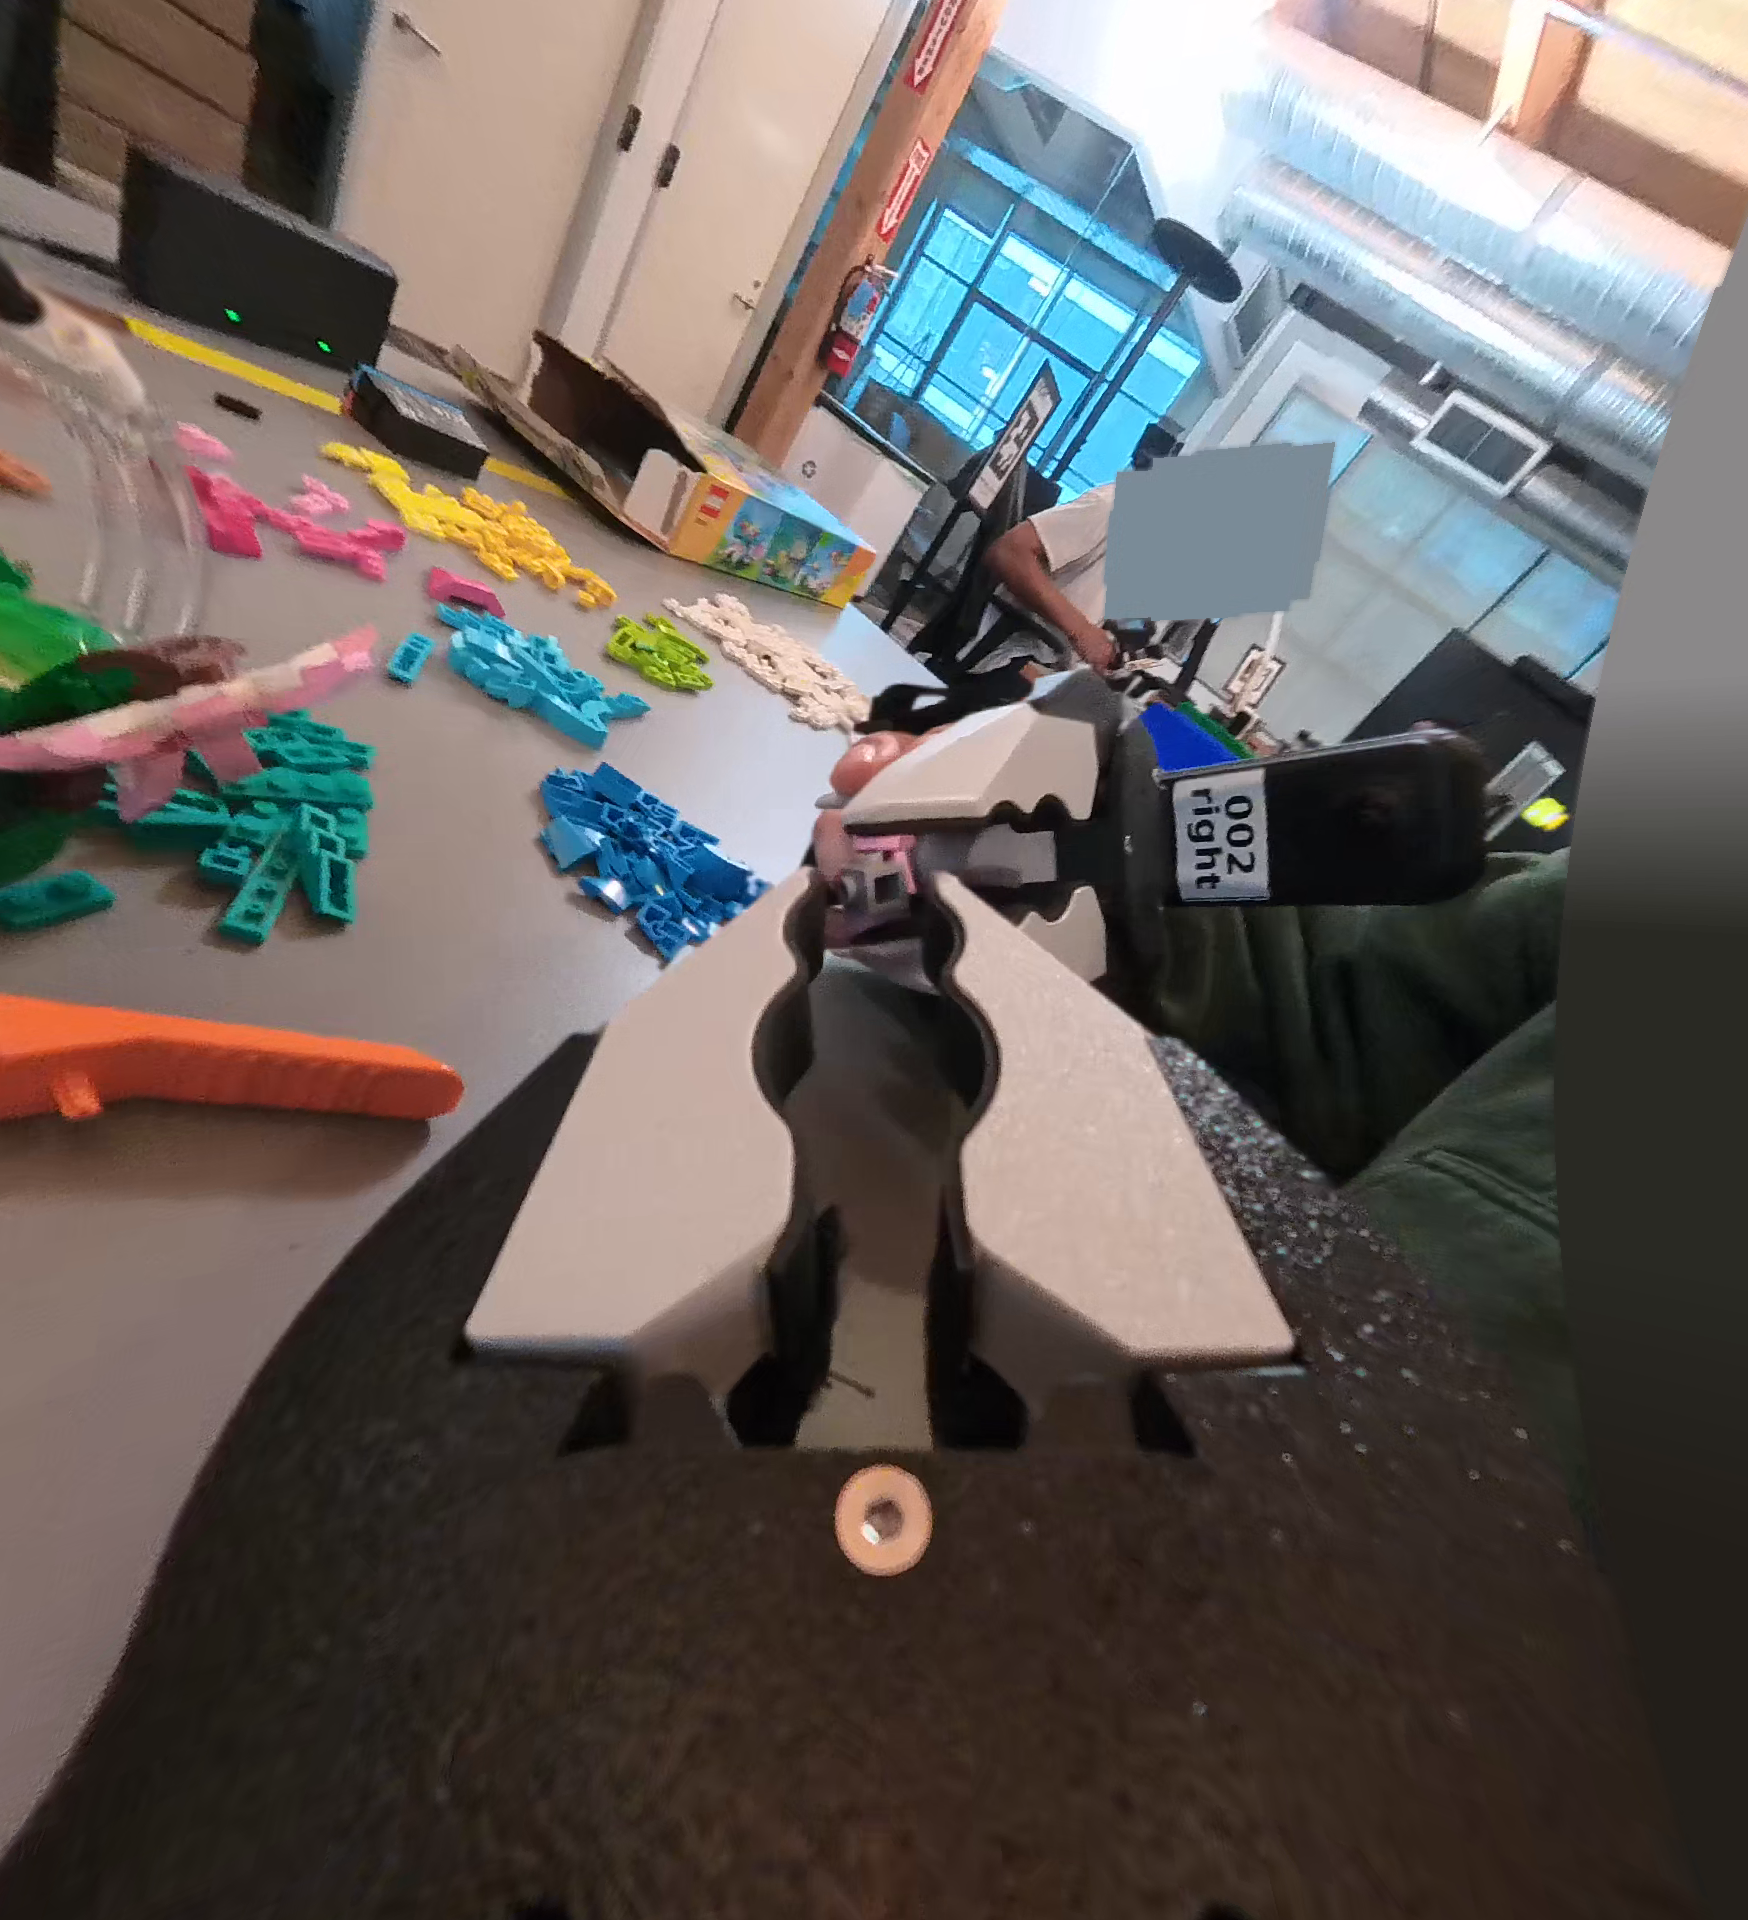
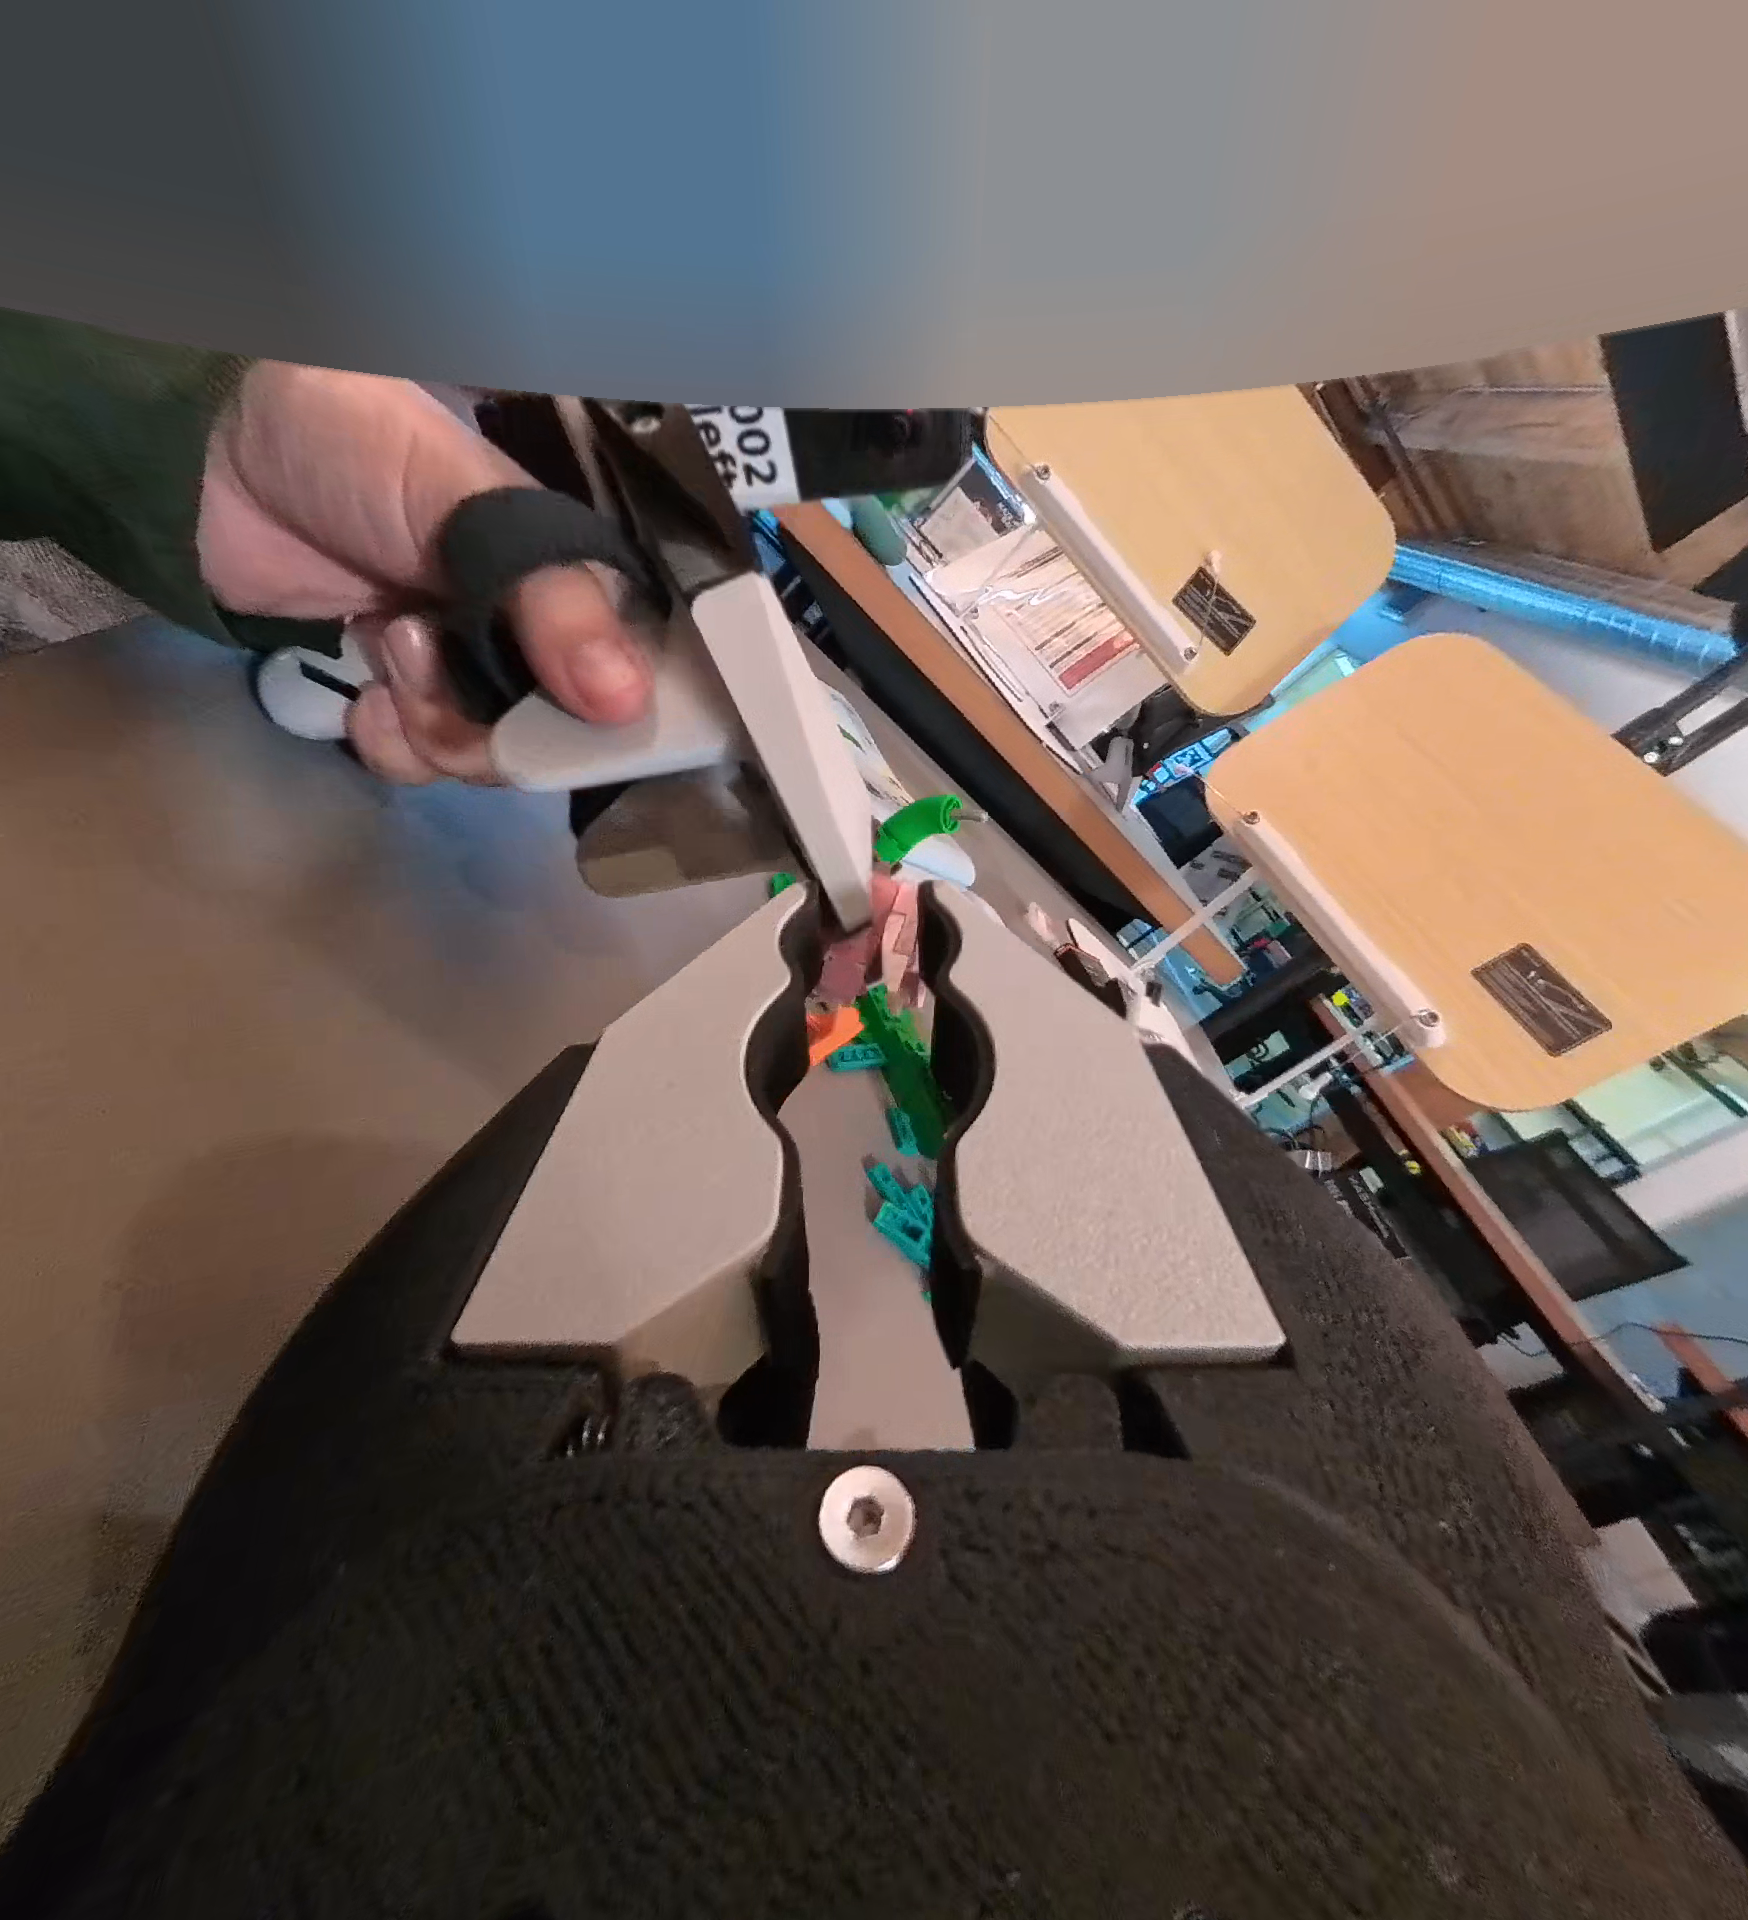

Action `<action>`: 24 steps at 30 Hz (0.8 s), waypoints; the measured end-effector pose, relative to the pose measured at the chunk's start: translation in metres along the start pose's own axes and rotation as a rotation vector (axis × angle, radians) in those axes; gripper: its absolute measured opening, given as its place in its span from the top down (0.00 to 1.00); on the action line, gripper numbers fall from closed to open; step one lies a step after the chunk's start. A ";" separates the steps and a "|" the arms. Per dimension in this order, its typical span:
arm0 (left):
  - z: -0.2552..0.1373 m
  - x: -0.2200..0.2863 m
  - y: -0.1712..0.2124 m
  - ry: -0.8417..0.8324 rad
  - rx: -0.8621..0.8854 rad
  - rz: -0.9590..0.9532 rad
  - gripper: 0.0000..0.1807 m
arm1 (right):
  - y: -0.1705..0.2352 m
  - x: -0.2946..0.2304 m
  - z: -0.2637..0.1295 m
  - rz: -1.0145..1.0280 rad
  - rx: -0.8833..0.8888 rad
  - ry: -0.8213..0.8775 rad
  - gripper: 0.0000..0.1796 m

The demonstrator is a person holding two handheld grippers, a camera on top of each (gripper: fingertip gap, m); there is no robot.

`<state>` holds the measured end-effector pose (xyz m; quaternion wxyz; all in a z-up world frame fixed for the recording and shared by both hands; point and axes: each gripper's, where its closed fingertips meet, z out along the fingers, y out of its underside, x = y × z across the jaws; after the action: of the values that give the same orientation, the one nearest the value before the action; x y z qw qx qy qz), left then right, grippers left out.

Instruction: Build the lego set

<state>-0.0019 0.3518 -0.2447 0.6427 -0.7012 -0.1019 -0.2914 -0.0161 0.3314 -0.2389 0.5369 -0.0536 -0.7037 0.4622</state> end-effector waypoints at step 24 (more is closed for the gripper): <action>-0.022 0.003 -0.010 -0.150 0.032 0.694 0.93 | 0.006 -0.010 0.001 0.013 -0.021 -0.046 0.87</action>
<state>-0.0108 0.3311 -0.2347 0.7052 -0.7032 0.0911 -0.0018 -0.0155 0.3285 -0.2502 0.5169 -0.0530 -0.7204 0.4593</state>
